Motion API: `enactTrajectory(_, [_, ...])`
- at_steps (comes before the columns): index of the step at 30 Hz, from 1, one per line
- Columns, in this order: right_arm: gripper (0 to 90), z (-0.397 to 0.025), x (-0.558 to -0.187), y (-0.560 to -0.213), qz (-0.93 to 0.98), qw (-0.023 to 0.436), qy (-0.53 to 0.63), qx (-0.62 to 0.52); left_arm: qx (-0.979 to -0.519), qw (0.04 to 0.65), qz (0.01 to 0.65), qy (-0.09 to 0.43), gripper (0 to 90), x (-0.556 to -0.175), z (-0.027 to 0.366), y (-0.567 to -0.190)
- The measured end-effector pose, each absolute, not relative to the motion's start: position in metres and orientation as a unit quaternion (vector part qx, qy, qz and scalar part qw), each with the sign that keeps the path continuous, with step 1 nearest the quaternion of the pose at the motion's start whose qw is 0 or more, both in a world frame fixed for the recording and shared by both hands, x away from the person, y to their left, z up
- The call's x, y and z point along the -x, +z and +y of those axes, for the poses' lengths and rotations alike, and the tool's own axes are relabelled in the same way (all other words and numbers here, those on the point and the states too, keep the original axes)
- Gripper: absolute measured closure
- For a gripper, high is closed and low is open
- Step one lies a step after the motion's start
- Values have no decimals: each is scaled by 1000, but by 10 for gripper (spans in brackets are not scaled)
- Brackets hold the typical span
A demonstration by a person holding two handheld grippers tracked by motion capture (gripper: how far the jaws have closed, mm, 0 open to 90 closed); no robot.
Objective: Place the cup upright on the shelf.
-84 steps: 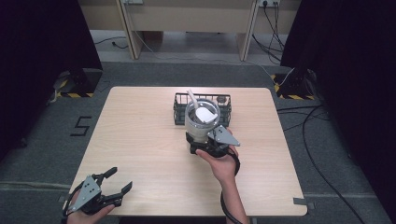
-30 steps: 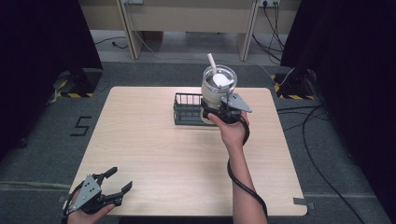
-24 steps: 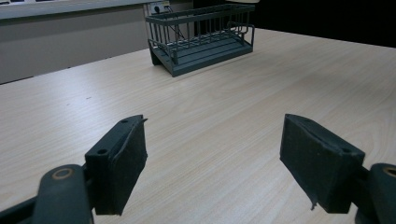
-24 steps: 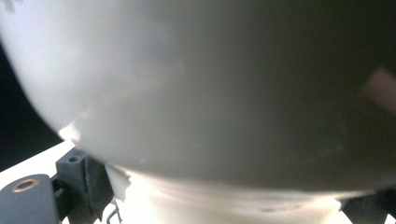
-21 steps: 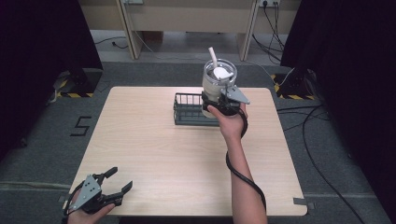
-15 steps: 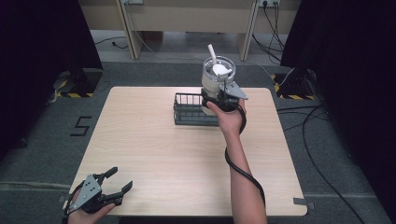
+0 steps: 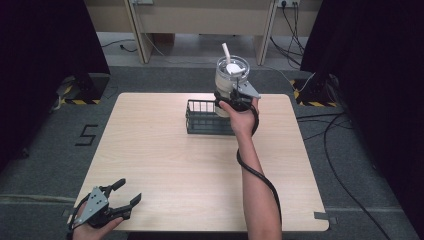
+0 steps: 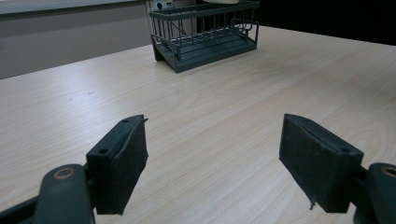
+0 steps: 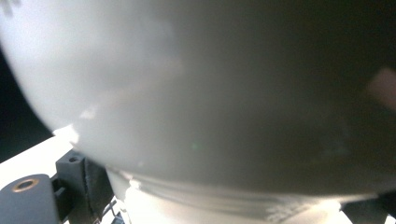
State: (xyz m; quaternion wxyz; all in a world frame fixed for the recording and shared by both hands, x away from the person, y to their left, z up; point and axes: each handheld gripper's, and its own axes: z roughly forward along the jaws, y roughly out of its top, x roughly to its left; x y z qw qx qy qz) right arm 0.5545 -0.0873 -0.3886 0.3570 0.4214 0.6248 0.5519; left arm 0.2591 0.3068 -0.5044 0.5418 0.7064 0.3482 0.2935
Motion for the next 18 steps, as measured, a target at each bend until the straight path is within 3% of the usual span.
enactTrajectory(18, [101, -81, -578, -417, 636, 343, 530, -443, -708, 539, 349, 294, 229, -260, 308, -505])
